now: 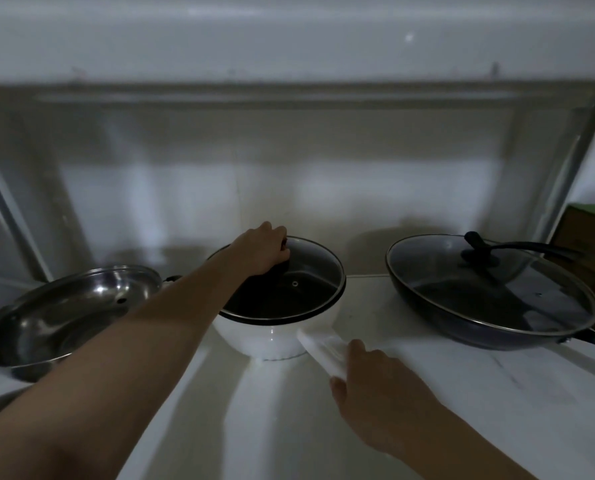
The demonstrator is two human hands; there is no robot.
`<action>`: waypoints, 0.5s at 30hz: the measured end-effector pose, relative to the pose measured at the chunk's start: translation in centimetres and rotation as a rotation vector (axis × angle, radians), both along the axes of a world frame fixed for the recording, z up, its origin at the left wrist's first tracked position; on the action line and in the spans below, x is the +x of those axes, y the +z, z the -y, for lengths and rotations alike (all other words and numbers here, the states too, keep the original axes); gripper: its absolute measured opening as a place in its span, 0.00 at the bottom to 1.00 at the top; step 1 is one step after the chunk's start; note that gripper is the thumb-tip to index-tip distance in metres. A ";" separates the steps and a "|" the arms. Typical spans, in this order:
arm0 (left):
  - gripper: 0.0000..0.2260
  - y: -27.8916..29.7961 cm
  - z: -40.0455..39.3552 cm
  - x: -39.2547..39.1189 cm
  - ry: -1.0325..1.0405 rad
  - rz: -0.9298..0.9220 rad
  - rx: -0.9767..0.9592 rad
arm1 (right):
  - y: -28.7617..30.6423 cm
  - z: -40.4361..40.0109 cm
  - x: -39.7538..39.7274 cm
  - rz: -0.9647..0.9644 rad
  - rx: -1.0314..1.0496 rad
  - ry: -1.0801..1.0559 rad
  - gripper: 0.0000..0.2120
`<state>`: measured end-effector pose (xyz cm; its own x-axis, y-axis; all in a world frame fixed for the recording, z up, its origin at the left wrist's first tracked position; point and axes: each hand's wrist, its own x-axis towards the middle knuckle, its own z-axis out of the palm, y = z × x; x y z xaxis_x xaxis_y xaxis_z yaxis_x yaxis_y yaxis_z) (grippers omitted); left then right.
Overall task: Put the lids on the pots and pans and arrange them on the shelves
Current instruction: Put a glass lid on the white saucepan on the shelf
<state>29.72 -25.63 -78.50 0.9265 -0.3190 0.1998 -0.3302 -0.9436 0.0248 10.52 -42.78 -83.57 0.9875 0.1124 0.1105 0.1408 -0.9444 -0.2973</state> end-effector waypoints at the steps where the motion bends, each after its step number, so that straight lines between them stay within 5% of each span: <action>1: 0.15 0.0 0.0 0.0 0.002 0.000 0.001 | 0.0 0.0 0.0 -0.006 -0.011 -0.003 0.17; 8: 0.17 0.1 0.0 -0.5 0.007 0.035 0.059 | 0.3 -0.1 0.0 -0.041 -0.031 -0.001 0.17; 15: 0.29 1.7 -1.6 -4.0 0.079 0.045 0.059 | 1.4 0.2 0.3 -0.036 -0.058 0.032 0.20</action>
